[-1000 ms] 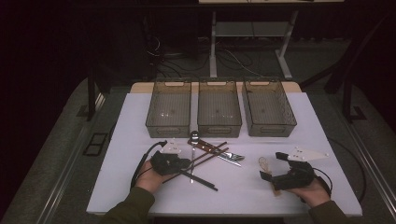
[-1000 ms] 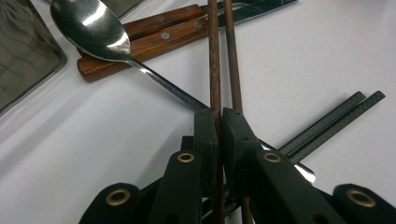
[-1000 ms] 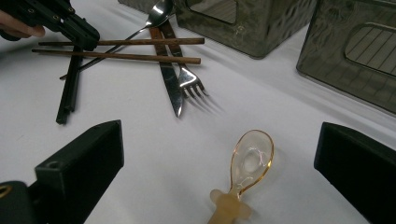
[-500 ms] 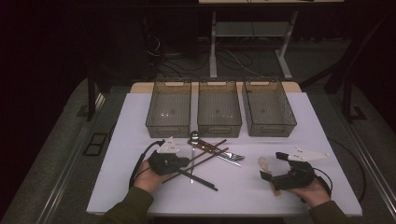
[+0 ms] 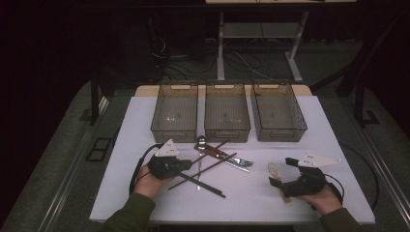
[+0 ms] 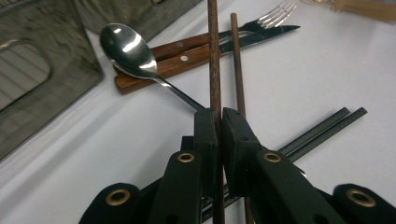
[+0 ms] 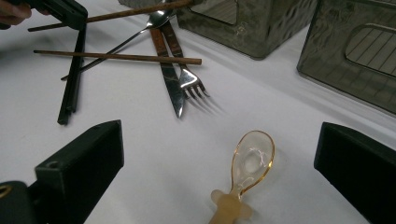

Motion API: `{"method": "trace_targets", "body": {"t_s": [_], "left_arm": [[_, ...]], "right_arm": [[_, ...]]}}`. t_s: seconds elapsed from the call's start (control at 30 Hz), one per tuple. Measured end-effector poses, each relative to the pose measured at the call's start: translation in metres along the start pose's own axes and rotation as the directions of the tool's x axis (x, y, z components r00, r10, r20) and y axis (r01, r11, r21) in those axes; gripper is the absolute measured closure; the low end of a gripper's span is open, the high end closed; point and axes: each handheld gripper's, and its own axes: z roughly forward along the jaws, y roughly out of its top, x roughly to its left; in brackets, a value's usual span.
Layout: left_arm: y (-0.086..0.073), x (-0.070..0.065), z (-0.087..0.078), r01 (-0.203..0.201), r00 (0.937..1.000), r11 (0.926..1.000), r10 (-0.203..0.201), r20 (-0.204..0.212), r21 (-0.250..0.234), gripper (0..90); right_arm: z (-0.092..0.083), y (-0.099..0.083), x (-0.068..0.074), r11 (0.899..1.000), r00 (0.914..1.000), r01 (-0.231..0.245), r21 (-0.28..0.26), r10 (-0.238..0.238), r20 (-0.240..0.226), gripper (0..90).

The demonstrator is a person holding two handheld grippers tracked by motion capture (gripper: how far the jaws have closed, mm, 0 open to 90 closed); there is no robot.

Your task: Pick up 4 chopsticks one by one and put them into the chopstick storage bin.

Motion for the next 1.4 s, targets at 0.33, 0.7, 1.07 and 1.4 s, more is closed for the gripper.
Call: {"method": "trace_targets", "body": {"t_s": [0.33, 0.7, 1.07, 1.4], "left_arm": [[-0.004, 0.011, -0.013, 0.027, 0.9989, 0.9993, -0.028, -0.036, -0.027, 84.7], [-0.01, 0.022, -0.028, 0.065, 0.9947, 0.9956, -0.07, -0.076, -0.068, 84.7], [-0.016, 0.032, -0.042, 0.106, 0.9861, 0.9894, -0.117, -0.118, -0.1, 84.7], [-0.015, 0.04, -0.051, 0.148, 0.9742, 0.9793, -0.169, -0.15, -0.138, 84.7]], "right_arm": [[0.0, 0.0, 0.0, 1.0, 1.0, -0.001, 0.0, 0.001, 0.0, 1.3], [0.0, 0.0, 0.0, 1.0, 1.0, -0.001, -0.001, 0.001, 0.0, 1.2], [0.0, 0.0, 0.0, 1.0, 1.0, -0.001, -0.002, 0.001, 0.003, 1.3], [0.001, 0.0, 0.0, 1.0, 1.0, -0.004, 0.003, 0.004, 0.004, 1.3]]}}
